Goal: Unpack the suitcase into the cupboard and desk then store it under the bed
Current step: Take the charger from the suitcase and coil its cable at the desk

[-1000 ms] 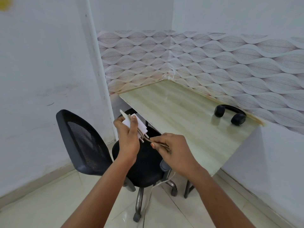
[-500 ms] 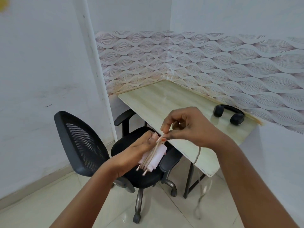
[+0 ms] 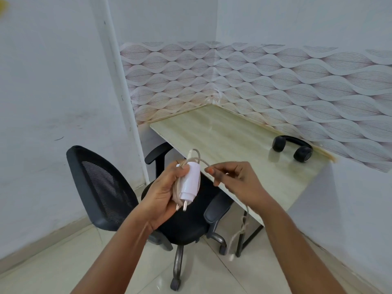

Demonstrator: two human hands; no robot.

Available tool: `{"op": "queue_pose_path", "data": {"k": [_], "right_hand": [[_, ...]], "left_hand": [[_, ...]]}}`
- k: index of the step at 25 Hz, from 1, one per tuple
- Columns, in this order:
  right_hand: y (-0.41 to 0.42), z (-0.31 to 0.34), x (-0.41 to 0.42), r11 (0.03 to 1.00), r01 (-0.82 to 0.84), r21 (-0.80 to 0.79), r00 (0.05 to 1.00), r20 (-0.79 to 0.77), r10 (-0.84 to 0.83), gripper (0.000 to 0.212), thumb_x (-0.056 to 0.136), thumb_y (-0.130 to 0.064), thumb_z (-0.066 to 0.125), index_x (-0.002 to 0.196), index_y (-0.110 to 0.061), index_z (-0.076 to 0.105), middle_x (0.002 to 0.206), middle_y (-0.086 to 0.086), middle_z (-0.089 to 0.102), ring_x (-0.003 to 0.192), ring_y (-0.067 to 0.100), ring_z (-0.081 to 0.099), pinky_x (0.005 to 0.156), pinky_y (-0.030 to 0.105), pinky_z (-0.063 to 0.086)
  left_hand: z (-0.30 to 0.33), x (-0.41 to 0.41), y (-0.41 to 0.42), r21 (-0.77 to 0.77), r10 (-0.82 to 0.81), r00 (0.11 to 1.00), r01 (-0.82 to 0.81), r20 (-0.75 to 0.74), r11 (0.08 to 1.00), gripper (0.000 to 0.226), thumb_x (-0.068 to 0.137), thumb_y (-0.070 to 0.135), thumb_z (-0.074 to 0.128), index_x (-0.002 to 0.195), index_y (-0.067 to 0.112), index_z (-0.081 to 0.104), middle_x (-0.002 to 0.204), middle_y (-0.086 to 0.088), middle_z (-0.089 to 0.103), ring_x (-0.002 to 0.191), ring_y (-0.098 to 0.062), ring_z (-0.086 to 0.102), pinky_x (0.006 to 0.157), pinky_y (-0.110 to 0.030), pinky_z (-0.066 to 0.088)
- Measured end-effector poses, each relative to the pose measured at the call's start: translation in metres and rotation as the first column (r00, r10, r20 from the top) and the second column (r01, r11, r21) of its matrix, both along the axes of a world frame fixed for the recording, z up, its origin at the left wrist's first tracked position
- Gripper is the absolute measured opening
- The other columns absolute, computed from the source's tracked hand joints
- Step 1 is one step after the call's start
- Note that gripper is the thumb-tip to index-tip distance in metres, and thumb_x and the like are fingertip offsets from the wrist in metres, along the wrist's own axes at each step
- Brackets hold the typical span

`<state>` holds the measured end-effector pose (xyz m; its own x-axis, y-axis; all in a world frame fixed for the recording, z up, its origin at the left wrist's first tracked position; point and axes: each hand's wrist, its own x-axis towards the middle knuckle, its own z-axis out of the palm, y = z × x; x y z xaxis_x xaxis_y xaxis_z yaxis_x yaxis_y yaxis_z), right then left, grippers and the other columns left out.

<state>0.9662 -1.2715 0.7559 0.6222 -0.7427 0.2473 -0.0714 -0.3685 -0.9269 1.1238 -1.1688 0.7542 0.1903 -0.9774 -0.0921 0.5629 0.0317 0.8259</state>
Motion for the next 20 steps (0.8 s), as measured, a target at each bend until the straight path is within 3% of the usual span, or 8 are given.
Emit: {"op": "queue_pose_path", "data": {"k": [3, 6, 10, 12, 15, 18, 20], "right_hand": [[0.019, -0.019, 0.015, 0.958, -0.027, -0.285, 0.978, -0.206, -0.033, 0.019, 0.095, -0.015, 0.053, 0.099, -0.02, 0.071, 0.06, -0.005, 0.059, 0.058, 0.013, 0.056, 0.061, 0.025, 0.044], [0.038, -0.029, 0.023, 0.914, -0.144, -0.38, 0.937, -0.349, 0.003, 0.019, 0.095, -0.011, 0.042, 0.094, -0.012, 0.061, 0.069, -0.001, 0.062, 0.064, 0.015, 0.058, 0.067, 0.033, 0.049], [0.045, -0.02, 0.024, 0.875, -0.243, -0.418, 0.877, -0.48, 0.014, 0.019, 0.098, -0.022, 0.044, 0.094, -0.014, 0.061, 0.08, 0.002, 0.064, 0.07, 0.017, 0.06, 0.071, 0.038, 0.05], [0.043, -0.007, 0.019, 0.861, -0.284, -0.423, 0.866, -0.498, 0.041, 0.018, 0.095, -0.022, 0.05, 0.096, -0.014, 0.066, 0.082, 0.001, 0.067, 0.073, 0.015, 0.061, 0.072, 0.037, 0.05], [0.033, 0.015, 0.007, 0.851, -0.289, -0.439, 0.891, -0.449, 0.071, 0.014, 0.087, -0.018, 0.064, 0.096, -0.014, 0.074, 0.084, -0.002, 0.072, 0.075, 0.008, 0.064, 0.073, 0.028, 0.051], [0.019, 0.035, -0.003, 0.88, -0.243, -0.408, 0.933, -0.346, 0.097, 0.009, 0.074, -0.014, 0.078, 0.082, -0.011, 0.076, 0.074, -0.006, 0.071, 0.061, -0.003, 0.059, 0.059, 0.01, 0.042], [0.011, 0.041, -0.008, 0.918, -0.209, -0.336, 0.96, -0.248, 0.128, 0.009, 0.071, -0.013, 0.081, 0.077, -0.012, 0.074, 0.064, -0.014, 0.066, 0.049, -0.002, 0.051, 0.052, 0.007, 0.034]], "left_hand": [[-0.003, -0.006, -0.013, -0.098, 0.122, 0.978, -0.14, -0.172, 0.985, 0.041, 0.08, 0.024, 0.064, 0.115, 0.007, 0.051, 0.114, -0.013, 0.065, 0.086, -0.017, 0.059, 0.066, -0.026, 0.054], [-0.006, -0.007, -0.025, -0.072, 0.369, 0.919, -0.381, -0.143, 0.922, 0.031, 0.092, 0.024, 0.051, 0.116, 0.005, 0.047, 0.099, -0.01, 0.065, 0.09, -0.018, 0.063, 0.065, -0.027, 0.055], [-0.014, -0.008, -0.028, -0.018, 0.612, 0.776, -0.617, 0.153, 0.787, 0.032, 0.094, 0.029, 0.052, 0.116, 0.013, 0.034, 0.099, -0.006, 0.054, 0.09, -0.017, 0.059, 0.075, -0.028, 0.053], [-0.018, -0.01, -0.025, -0.08, 0.624, 0.703, -0.64, 0.341, 0.764, 0.033, 0.093, 0.03, 0.053, 0.114, 0.018, 0.031, 0.095, 0.0, 0.052, 0.082, -0.01, 0.059, 0.065, -0.015, 0.051], [-0.027, -0.007, -0.021, -0.095, 0.43, 0.689, -0.468, 0.584, 0.879, 0.033, 0.089, 0.032, 0.057, 0.11, 0.017, 0.035, 0.092, -0.004, 0.055, 0.072, -0.007, 0.061, 0.057, -0.015, 0.051], [-0.032, -0.003, -0.01, -0.002, 0.112, 0.786, -0.14, 0.609, 0.99, 0.043, 0.084, 0.043, 0.062, 0.108, 0.014, 0.043, 0.099, -0.021, 0.056, 0.08, -0.018, 0.063, 0.065, -0.025, 0.054], [-0.032, -0.004, -0.001, 0.024, -0.075, 0.809, 0.076, 0.583, 0.997, 0.05, 0.075, 0.051, 0.064, 0.103, 0.013, 0.047, 0.101, -0.024, 0.057, 0.083, -0.023, 0.06, 0.071, -0.029, 0.052]]}}
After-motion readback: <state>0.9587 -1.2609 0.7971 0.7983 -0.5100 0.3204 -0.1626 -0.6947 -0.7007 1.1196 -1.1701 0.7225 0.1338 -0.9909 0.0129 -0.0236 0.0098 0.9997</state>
